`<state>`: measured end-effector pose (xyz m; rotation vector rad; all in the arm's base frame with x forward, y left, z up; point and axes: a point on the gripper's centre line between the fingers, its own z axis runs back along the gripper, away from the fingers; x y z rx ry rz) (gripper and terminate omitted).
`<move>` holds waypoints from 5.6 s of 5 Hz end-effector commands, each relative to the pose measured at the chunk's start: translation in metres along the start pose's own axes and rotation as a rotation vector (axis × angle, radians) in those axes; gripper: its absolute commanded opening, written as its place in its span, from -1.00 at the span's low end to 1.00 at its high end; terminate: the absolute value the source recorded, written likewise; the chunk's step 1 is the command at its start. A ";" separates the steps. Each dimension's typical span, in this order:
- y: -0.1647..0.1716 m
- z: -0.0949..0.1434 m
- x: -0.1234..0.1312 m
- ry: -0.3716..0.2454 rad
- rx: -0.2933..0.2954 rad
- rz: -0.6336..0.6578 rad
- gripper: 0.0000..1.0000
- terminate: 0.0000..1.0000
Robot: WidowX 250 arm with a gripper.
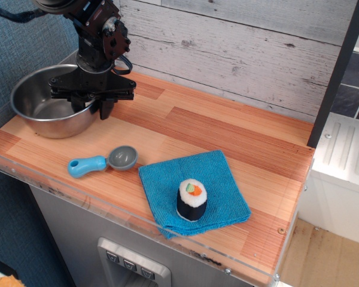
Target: Put the bowl behind the towel
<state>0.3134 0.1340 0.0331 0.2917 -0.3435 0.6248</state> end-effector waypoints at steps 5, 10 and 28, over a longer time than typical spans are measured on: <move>-0.004 0.039 0.015 -0.060 -0.076 0.025 -1.00 -1.00; -0.171 0.128 -0.018 -0.147 -0.280 -0.173 -1.00 -1.00; -0.156 0.160 -0.011 -0.001 -0.488 -0.088 1.00 1.00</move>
